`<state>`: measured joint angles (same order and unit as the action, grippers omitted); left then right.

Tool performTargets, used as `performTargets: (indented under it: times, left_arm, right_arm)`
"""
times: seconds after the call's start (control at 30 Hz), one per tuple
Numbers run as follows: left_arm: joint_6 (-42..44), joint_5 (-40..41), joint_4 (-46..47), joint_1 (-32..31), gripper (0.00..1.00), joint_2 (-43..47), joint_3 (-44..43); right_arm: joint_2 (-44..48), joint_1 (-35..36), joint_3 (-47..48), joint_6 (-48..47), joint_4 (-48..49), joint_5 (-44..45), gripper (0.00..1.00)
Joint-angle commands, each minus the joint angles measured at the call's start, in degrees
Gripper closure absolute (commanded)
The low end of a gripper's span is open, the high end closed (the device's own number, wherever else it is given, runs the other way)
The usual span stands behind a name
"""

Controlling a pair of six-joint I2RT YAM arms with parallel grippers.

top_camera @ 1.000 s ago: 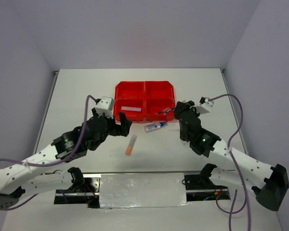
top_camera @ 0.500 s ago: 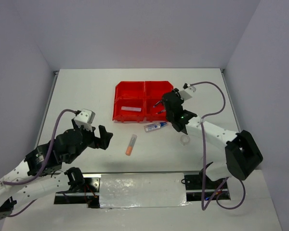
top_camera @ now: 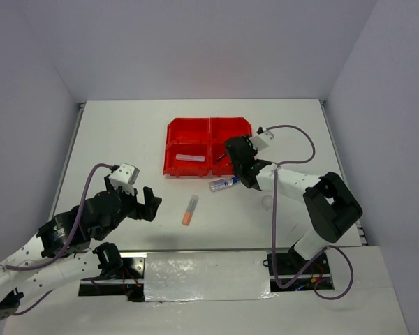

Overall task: Sort the stationery into containers
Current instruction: Place the pen in the storage box.

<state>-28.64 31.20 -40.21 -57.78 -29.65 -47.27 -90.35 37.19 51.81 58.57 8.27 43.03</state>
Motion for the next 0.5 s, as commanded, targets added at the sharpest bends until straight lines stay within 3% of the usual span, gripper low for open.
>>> performTargets:
  times: [0.0, 0.13, 0.23, 0.3, 0.37, 0.47]
  left_arm:
    - [0.87, -0.09, 2.06, 0.21, 0.01, 0.29, -0.02]
    - [0.87, -0.18, 2.06, 0.21, 0.01, 0.29, -0.02]
    - [1.13, -0.61, 2.32, 0.21, 0.01, 0.12, 0.07]
    - [1.22, -0.97, 2.32, 0.21, 0.01, -0.15, 0.07]
    - [1.31, -1.05, 2.32, 0.21, 0.01, -0.58, 0.07]
    - [1.4, -1.14, 2.41, 0.21, 0.01, -0.67, -0.02]
  right_arm:
    - [-2.03, -0.01, 1.01, 4.79, 1.22, -0.83, 0.9]
    - [-2.64, -0.01, -0.22, 5.77, 1.48, -1.54, 0.87]
    - [-2.2, 0.08, -0.57, 5.95, 1.04, -1.54, 0.72]
    - [-1.59, 0.08, -0.66, 5.77, 1.04, -1.45, 0.52]
    - [-0.45, -0.01, -0.48, 5.68, 0.43, -1.54, 0.39]
    - [1.04, -0.01, 0.31, 5.77, -1.41, -1.28, 0.32]
